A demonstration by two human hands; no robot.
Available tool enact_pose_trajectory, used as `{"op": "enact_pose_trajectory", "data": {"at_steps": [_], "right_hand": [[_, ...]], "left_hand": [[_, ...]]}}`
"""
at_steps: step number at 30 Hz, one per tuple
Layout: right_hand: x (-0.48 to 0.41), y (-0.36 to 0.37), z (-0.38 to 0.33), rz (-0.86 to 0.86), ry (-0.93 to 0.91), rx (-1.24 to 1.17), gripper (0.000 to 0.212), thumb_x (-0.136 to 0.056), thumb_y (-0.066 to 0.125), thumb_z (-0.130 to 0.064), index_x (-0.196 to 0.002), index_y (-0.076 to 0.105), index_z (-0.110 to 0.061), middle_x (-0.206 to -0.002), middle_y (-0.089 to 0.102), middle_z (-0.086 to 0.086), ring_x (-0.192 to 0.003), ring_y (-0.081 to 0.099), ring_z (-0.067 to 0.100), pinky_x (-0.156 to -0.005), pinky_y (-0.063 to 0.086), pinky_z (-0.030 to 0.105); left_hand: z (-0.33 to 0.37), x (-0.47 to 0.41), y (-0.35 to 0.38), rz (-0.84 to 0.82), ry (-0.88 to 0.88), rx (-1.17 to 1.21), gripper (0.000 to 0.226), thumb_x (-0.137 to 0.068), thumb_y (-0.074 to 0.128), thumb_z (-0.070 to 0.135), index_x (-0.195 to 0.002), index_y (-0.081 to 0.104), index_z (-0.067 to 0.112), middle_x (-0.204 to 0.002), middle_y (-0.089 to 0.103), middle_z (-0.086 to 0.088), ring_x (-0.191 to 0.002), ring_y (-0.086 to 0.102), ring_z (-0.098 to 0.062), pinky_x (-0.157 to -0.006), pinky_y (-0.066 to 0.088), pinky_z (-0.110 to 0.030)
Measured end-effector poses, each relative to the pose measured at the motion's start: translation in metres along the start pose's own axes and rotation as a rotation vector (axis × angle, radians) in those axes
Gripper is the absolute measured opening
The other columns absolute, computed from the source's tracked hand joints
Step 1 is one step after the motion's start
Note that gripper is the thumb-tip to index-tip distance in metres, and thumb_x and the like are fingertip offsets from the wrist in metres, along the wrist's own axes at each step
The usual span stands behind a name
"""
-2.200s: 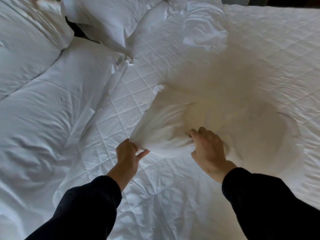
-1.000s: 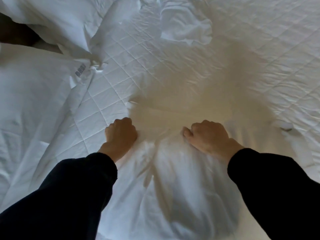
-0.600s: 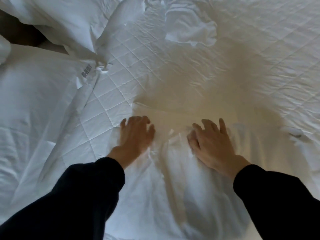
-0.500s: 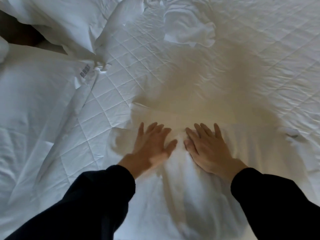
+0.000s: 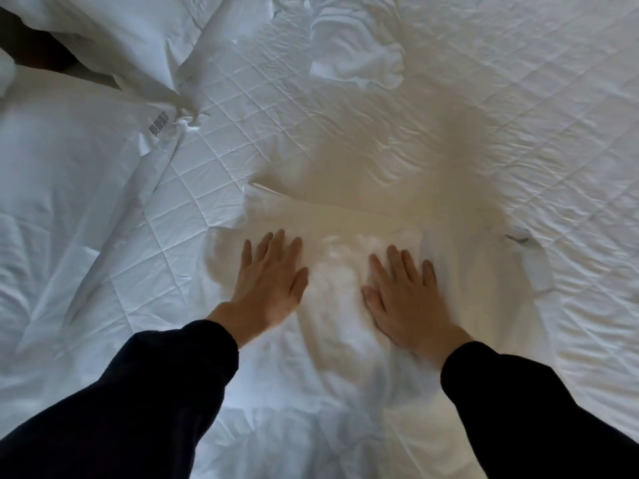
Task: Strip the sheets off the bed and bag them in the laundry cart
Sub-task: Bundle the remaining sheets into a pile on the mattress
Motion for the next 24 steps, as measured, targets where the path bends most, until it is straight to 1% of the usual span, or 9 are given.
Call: {"op": "enact_pose_trajectory", "data": {"at_steps": [2,5,7,9,12,15,18,22,24], "right_hand": [[0.034,0.005,-0.005,0.005,-0.057,0.028,0.066,-0.091,0.023,-0.050,-0.141,0.044,-0.013,-0.147,0.041,0.019,-0.131,0.042,0.042,-0.103,0.031,0.062],[0.070,0.008,-0.009,0.002,-0.110,0.043,0.068,-0.091,0.025,-0.055,-0.140,0.046,-0.011,-0.146,0.043,0.017,-0.130,0.044,0.042,-0.102,0.035,0.062],[0.088,0.011,-0.010,0.011,-0.167,0.061,0.080,-0.087,0.029,-0.069,-0.142,0.041,-0.012,-0.148,0.040,0.019,-0.132,0.041,0.044,-0.103,0.033,0.063],[0.103,0.015,-0.009,0.009,-0.242,0.118,0.098,-0.070,0.054,-0.075,-0.143,0.036,-0.013,-0.148,0.036,0.024,-0.132,0.039,0.047,-0.101,0.032,0.065],[0.105,0.024,-0.004,-0.094,-0.211,0.219,0.121,-0.037,0.089,-0.047,-0.142,0.038,-0.014,-0.142,0.034,0.034,-0.128,0.039,0.050,-0.100,0.034,0.060],[0.098,0.023,-0.007,-0.004,-0.118,0.196,0.083,-0.039,0.090,-0.022,-0.115,0.056,-0.016,-0.108,0.057,0.022,-0.095,0.058,0.038,-0.080,0.046,0.044],[0.101,0.008,-0.011,0.088,-0.129,0.071,0.058,-0.036,0.092,-0.014,-0.087,0.065,-0.015,-0.070,0.059,0.006,-0.054,0.058,0.028,-0.054,0.044,0.032],[0.111,-0.038,-0.013,0.028,-0.162,0.010,0.031,-0.080,0.069,-0.024,-0.110,0.059,-0.020,-0.087,0.064,0.003,-0.079,0.063,0.027,-0.064,0.037,0.030],[0.120,-0.060,-0.016,-0.052,-0.236,-0.019,0.013,-0.083,0.059,-0.022,-0.096,0.057,-0.021,-0.083,0.064,0.000,-0.080,0.062,0.023,-0.064,0.035,0.028]], "left_hand": [[0.022,0.031,0.006,-0.046,0.109,-0.029,0.082,-0.080,0.004,0.064,-0.151,0.018,0.026,-0.160,0.004,-0.012,-0.147,0.000,-0.032,-0.117,-0.002,-0.053],[0.046,0.077,0.020,-0.026,0.224,-0.079,0.084,-0.079,0.021,0.073,-0.149,0.029,0.027,-0.158,0.014,-0.017,-0.146,0.006,-0.040,-0.112,0.002,-0.065],[0.046,0.101,0.036,-0.063,0.235,-0.157,0.095,-0.074,0.032,0.080,-0.151,0.020,0.027,-0.158,0.009,-0.020,-0.145,0.003,-0.042,-0.108,0.000,-0.071],[0.040,0.115,0.050,-0.112,0.226,-0.279,0.110,-0.067,0.048,0.080,-0.153,0.002,0.027,-0.158,-0.002,-0.022,-0.144,-0.003,-0.042,-0.102,-0.003,-0.075],[0.040,0.113,0.057,-0.149,0.163,-0.353,0.115,-0.074,0.070,0.049,-0.151,-0.012,0.028,-0.158,-0.009,-0.020,-0.146,-0.003,-0.038,-0.103,0.002,-0.074],[0.048,0.102,0.047,-0.173,0.111,-0.299,0.088,-0.086,0.060,0.023,-0.152,0.001,0.030,-0.159,0.005,-0.009,-0.146,0.008,-0.029,-0.108,0.013,-0.066],[0.053,0.099,0.029,-0.223,0.110,-0.197,0.068,-0.090,0.053,0.018,-0.148,0.023,0.033,-0.153,0.029,0.003,-0.143,0.023,-0.023,-0.110,0.019,-0.057],[0.054,0.111,-0.012,-0.193,0.165,-0.053,0.064,-0.085,0.048,0.009,-0.143,0.039,0.035,-0.129,0.060,0.013,-0.127,0.048,-0.016,-0.102,0.036,-0.036],[0.053,0.124,-0.034,-0.218,0.200,0.007,0.061,-0.085,0.047,0.009,-0.141,0.043,0.034,-0.128,0.062,0.012,-0.126,0.051,-0.015,-0.101,0.038,-0.030]]}}
Point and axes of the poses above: each hand's wrist, its own x-axis away from the middle knuckle, its own y-axis out of the palm, z = x × y, the point moved 4 cm from there along -x, towards the middle knuckle
